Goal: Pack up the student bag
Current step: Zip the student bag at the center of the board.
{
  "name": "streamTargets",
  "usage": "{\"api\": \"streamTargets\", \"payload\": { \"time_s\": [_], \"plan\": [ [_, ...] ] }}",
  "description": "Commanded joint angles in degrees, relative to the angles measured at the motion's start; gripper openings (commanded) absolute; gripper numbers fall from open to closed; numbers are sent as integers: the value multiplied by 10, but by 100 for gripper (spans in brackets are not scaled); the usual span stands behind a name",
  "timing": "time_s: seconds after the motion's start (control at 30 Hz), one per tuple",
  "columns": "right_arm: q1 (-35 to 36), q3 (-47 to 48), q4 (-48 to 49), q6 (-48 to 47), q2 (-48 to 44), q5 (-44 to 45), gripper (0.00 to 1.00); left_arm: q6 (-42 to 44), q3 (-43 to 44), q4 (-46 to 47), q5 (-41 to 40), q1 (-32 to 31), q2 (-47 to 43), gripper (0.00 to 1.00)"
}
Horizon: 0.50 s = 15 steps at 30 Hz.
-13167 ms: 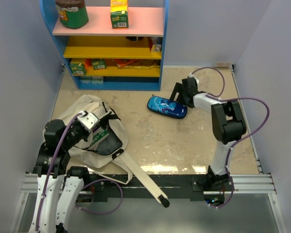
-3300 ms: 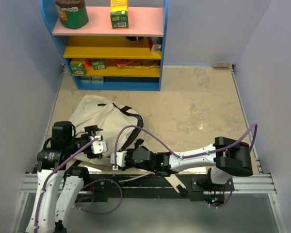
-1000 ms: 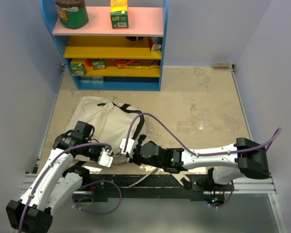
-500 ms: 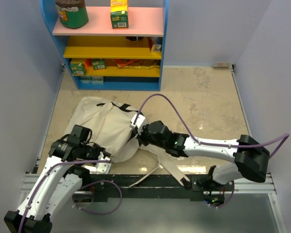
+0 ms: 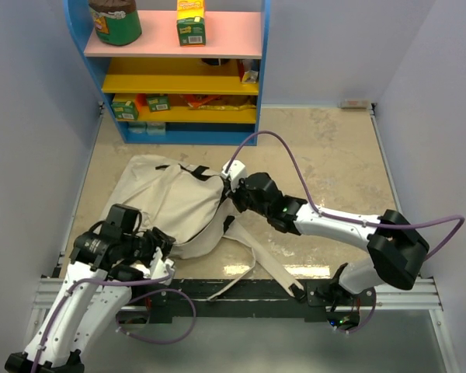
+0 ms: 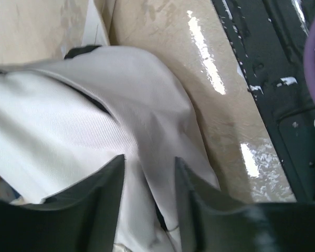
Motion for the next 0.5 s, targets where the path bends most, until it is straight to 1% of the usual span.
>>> {"api": "streamTargets", "payload": {
  "time_s": [0.0, 0.03, 0.07, 0.1, 0.13, 0.17, 0.2, 0.23, 0.27, 0.33, 0.37, 0.4, 0.43, 0.47],
  "plan": [
    [-12, 27, 22, 15, -3, -49, 0, -91, 39, 66, -4, -3, -16, 54],
    [-12, 23, 25, 15, -3, -59, 0, -124, 46, 93, 9, -3, -16, 59],
    [-10, 13, 27, 37, -4, -66, 0, -200, 52, 147, 17, -2, -15, 63],
    [-8, 8, 34, 40, -5, -73, 0, -233, 63, 167, 28, -2, -7, 63],
    [-7, 4, 36, 44, -7, -73, 0, -258, 69, 179, 56, -2, -2, 64],
    [-6, -2, 37, 47, -8, -73, 0, -332, 73, 222, 69, -2, 5, 65],
    [-6, -5, 38, 47, -10, -81, 0, -384, 73, 253, 80, -3, 23, 66],
    [-6, -6, 38, 47, -11, -88, 0, -488, 72, 284, 93, -2, 33, 66],
    [-6, -7, 38, 47, -12, -89, 0, -531, 69, 343, 96, -3, 47, 64],
    [-6, -3, 30, 45, -10, -87, 0, -587, 66, 372, 114, -18, 88, 67],
    [-6, 0, 28, 44, -10, -87, 0, -617, 65, 389, 106, -33, 99, 70],
    [-6, 1, 23, 44, -9, -86, 0, -647, 61, 407, 90, -77, 117, 70],
    [-5, 3, 21, 42, -10, -82, 0, -672, 62, 417, 50, -102, 125, 70],
    [-5, 5, 20, 43, -10, -80, 0, -684, 61, 427, 32, -126, 132, 76]
  ]
}}
